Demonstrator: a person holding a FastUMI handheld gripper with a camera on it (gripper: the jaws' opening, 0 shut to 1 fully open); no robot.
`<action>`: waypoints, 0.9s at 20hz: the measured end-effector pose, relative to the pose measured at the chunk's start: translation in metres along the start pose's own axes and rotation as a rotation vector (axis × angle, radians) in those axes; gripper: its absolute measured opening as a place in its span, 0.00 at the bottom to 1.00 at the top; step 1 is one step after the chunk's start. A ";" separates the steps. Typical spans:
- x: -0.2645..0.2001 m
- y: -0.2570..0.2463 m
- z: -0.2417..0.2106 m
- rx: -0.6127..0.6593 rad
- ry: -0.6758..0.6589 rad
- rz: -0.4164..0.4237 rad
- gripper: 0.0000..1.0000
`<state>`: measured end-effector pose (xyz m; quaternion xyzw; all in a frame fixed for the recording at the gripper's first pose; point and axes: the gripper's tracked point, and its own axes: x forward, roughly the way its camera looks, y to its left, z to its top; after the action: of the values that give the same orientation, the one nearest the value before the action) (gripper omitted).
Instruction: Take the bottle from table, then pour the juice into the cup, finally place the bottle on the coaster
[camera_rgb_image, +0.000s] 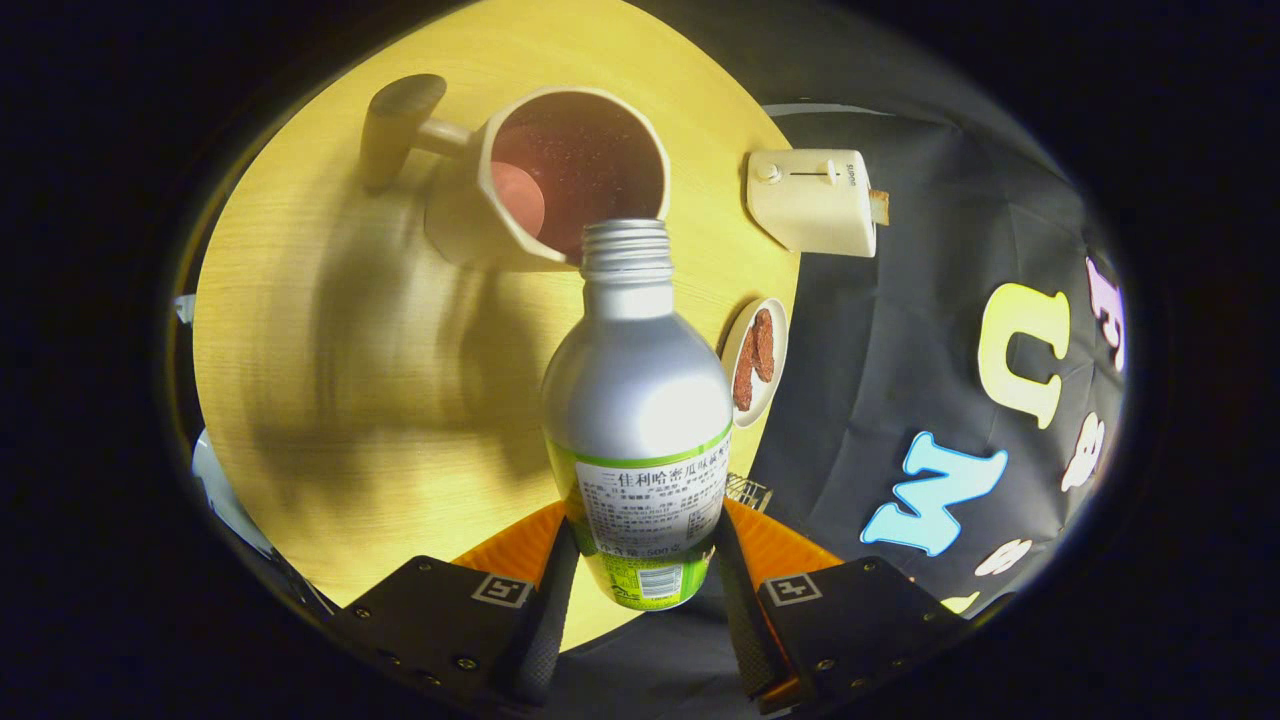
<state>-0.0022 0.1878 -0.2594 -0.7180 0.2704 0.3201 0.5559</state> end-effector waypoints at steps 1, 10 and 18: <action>-0.002 -0.002 0.001 -0.017 0.000 -0.007 0.69; -0.007 -0.011 0.006 -0.104 0.023 -0.028 0.69; -0.012 -0.021 0.008 -0.188 0.049 -0.044 0.69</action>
<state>0.0040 0.2014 -0.2383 -0.7803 0.2368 0.3139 0.4864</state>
